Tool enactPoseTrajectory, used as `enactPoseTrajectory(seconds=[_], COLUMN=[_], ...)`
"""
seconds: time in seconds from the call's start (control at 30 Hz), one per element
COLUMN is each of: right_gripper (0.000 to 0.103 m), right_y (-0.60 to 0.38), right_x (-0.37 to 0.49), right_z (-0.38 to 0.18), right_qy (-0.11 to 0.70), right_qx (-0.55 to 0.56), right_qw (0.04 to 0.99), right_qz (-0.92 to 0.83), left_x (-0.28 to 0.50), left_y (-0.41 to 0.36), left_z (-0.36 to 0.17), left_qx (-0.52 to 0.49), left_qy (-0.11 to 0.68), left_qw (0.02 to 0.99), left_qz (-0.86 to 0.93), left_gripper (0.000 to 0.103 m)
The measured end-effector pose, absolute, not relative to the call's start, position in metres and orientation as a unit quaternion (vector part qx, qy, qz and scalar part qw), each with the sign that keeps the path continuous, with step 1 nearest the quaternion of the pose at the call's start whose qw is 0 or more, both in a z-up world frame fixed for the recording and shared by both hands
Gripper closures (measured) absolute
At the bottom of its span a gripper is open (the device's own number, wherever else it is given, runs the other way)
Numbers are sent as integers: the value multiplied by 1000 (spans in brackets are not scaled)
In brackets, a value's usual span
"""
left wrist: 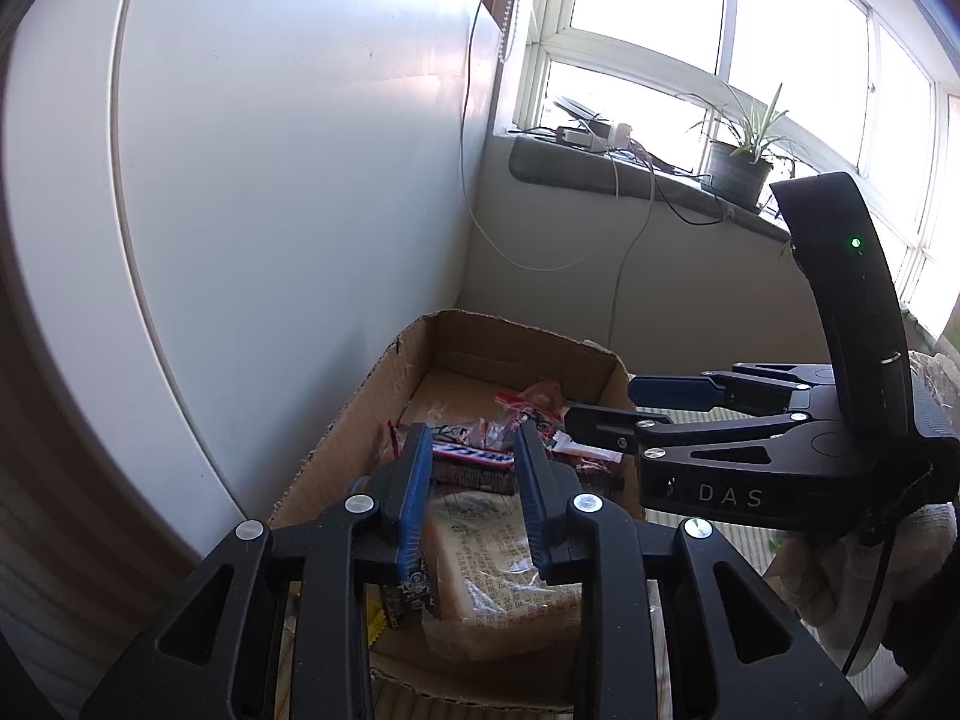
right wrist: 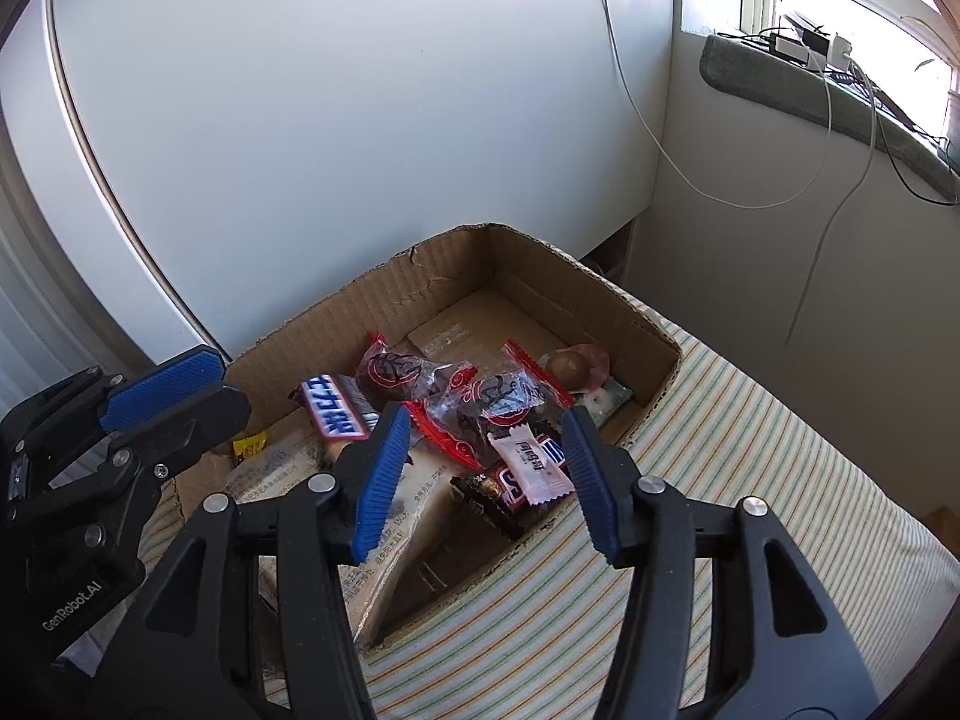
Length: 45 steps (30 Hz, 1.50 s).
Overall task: Organize snacks
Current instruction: 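Move both grippers back from the box to the green candies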
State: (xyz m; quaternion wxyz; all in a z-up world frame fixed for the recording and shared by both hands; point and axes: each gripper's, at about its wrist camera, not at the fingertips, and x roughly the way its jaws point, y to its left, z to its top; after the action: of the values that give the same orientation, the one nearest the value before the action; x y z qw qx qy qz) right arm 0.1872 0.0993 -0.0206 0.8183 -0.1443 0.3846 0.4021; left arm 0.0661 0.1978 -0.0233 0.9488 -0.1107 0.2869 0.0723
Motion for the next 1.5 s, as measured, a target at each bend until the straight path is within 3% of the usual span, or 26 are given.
enactPoseTrajectory(seconds=[0.03, 0.13, 0.17, 0.23, 0.33, 0.43, 1.0, 1.5], right_gripper=[41, 24, 23, 20, 12, 12, 12, 12], right_y=[99, 97, 95, 93, 91, 88, 54, -55], right_x=[187, 187, 187, 188, 190, 191, 184, 188], right_z=[-20, -18, -17, -15, -15, -14, 1, 16], right_qy=[383, 374, 371, 369, 370, 368, 356, 337], right_qx=[-145, -151, -152, -154, -155, -156, -142, -118], right_qw=[820, 827, 829, 831, 833, 836, 844, 875], right_qz=[400, 393, 390, 386, 380, 376, 376, 328], left_x=[66, 64, 64, 63, 62, 61, 58, 61], left_y=[198, 199, 200, 201, 202, 202, 182, 125], left_z=[-23, -23, -22, -22, -22, -21, -8, -3], left_qx=[-111, -110, -109, -109, -111, -111, -101, -89], left_qy=[287, 285, 286, 287, 286, 289, 285, 284], left_qw=[949, 949, 949, 948, 948, 946, 949, 954], left_qz=[74, 78, 79, 83, 89, 98, 87, 22], left_gripper=[64, 59, 58, 43, 37, 30, 30, 30])
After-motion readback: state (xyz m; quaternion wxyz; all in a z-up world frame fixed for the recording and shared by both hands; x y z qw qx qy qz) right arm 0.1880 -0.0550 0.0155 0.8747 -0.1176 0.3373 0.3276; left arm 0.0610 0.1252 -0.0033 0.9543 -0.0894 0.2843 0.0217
